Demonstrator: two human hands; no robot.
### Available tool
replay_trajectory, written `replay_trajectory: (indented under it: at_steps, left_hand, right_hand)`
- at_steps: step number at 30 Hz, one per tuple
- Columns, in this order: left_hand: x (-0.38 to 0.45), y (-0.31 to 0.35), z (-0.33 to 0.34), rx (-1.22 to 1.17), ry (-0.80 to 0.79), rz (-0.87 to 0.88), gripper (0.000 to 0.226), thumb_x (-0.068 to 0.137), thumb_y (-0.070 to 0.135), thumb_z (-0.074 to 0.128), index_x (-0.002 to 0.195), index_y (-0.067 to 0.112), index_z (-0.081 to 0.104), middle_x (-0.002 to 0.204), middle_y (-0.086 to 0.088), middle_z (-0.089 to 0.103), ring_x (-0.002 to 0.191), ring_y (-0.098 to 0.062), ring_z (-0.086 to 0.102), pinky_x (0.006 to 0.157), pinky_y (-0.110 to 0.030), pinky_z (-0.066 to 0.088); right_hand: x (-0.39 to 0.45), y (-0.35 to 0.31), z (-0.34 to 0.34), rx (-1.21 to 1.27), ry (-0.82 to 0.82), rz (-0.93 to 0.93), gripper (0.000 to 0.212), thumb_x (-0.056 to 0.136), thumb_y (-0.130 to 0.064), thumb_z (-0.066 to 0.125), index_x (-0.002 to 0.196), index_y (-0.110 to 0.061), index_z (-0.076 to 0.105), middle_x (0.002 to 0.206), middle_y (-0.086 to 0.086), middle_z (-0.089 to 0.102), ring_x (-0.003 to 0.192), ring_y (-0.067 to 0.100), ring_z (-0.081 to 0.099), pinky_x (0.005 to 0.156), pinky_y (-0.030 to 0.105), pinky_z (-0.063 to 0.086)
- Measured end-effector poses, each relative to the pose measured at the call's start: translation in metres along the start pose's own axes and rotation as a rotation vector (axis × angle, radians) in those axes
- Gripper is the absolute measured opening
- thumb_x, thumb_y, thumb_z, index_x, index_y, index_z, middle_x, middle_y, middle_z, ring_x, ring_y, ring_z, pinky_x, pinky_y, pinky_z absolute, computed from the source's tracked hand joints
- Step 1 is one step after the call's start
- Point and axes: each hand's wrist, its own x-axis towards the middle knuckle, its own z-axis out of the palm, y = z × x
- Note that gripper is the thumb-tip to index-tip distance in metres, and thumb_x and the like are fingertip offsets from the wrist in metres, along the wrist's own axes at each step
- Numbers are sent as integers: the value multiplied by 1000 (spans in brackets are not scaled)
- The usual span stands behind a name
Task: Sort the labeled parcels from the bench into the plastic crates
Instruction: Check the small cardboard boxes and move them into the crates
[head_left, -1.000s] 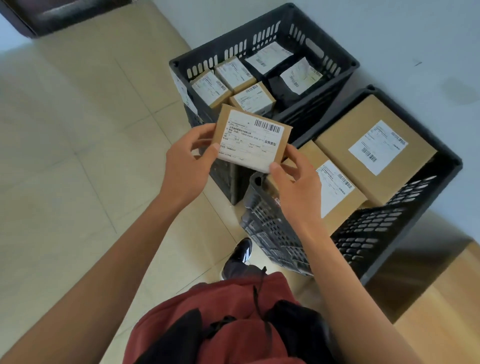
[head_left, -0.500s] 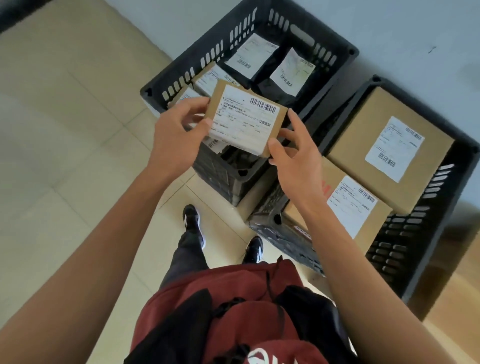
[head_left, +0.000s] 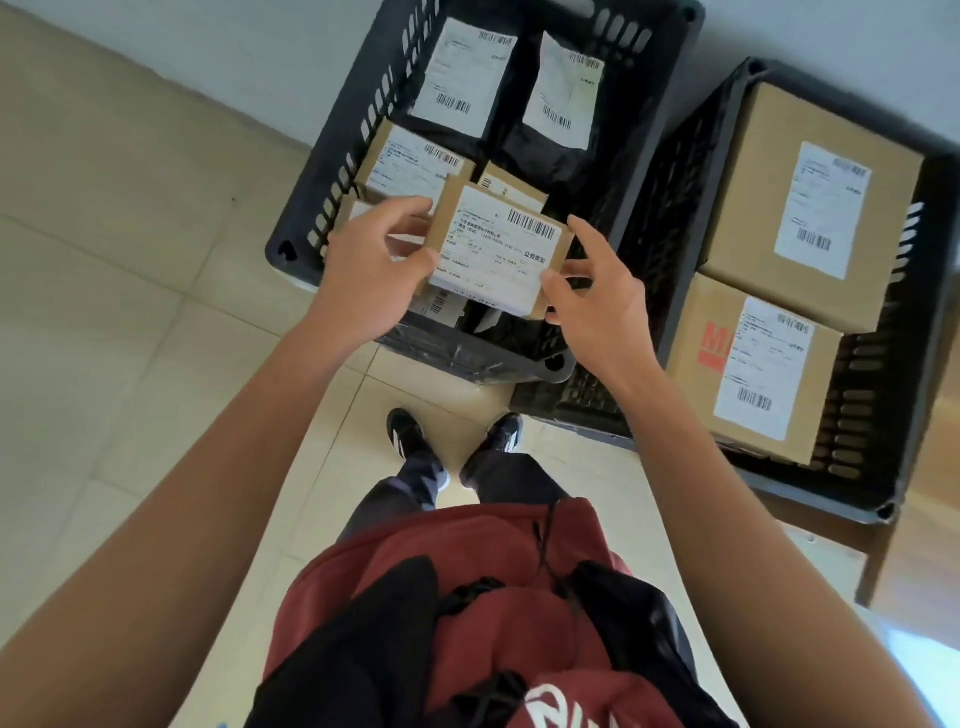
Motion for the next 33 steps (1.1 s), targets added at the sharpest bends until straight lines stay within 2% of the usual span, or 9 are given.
replay_trajectory:
  at_steps: [3, 5, 8, 12, 15, 20, 23, 29, 33]
  left_hand:
    - [9, -5, -2, 30, -79, -37, 43, 99, 7, 65, 140, 20, 60, 120, 14, 66, 92, 16, 63, 69, -7, 54]
    - [14, -9, -4, 55, -107, -65, 44, 100, 9, 64, 141, 22, 58, 120, 12, 66, 91, 9, 65, 68, -13, 57]
    - [22, -16, -8, 110, -158, -109, 47, 100, 13, 65, 145, 22, 55, 120, 7, 69, 100, -7, 69, 77, -25, 62]
    - [28, -25, -9, 184, -223, -163, 52, 101, 17, 64, 150, 24, 49, 113, 5, 69, 98, -10, 66, 68, -16, 55]
    - [30, -28, -7, 228, -260, -169, 53, 101, 16, 64, 151, 23, 49, 109, 8, 68, 101, -10, 63, 81, -22, 54]
    - [37, -29, -6, 259, -289, -172, 50, 102, 14, 61, 150, 25, 52, 111, 6, 69, 101, -10, 62, 77, -19, 49]
    - [40, -31, -11, 266, -299, -197, 52, 103, 15, 61, 152, 27, 49, 110, 7, 68, 98, -11, 62, 66, -16, 46]
    - [40, -36, -18, 275, -269, -189, 50, 102, 15, 62, 149, 29, 53, 124, -2, 72, 103, -15, 64, 67, -19, 50]
    - [39, -36, -17, 273, -258, -183, 49, 102, 15, 63, 148, 28, 54, 122, -1, 72, 102, -13, 64, 66, -18, 51]
  right_hand:
    - [6, 3, 9, -36, -26, 56, 65, 104, -20, 61, 161, -32, 32, 123, -6, 65, 100, 9, 68, 65, 20, 61]
    - [11, 3, 12, -69, -51, 84, 64, 103, -21, 62, 160, -31, 33, 128, -2, 65, 94, 9, 69, 69, 28, 64]
    - [18, 4, 16, -104, -99, 106, 59, 103, -22, 64, 155, -30, 39, 125, 1, 67, 91, 14, 71, 71, 39, 66]
    - [21, 7, 23, -147, -159, 129, 54, 103, -22, 64, 151, -28, 41, 122, 2, 67, 84, 19, 74, 63, 35, 65]
    - [23, 11, 28, -170, -188, 142, 54, 104, -21, 62, 152, -26, 40, 115, -5, 64, 79, 17, 73, 51, 25, 60]
    - [32, 10, 29, -179, -209, 128, 54, 102, -18, 66, 151, -22, 43, 114, -7, 64, 82, 12, 70, 65, 32, 65]
    - [34, 9, 29, -155, -229, 126, 52, 101, -17, 67, 148, -21, 46, 113, -6, 67, 83, 14, 73, 67, 33, 66]
    - [33, 11, 41, -98, -198, 120, 54, 102, -13, 64, 151, -22, 44, 104, -10, 64, 92, 16, 73, 64, 23, 63]
    - [31, 14, 40, -84, -201, 127, 56, 102, -14, 65, 152, -23, 43, 101, -13, 66, 84, 17, 75, 67, 32, 65]
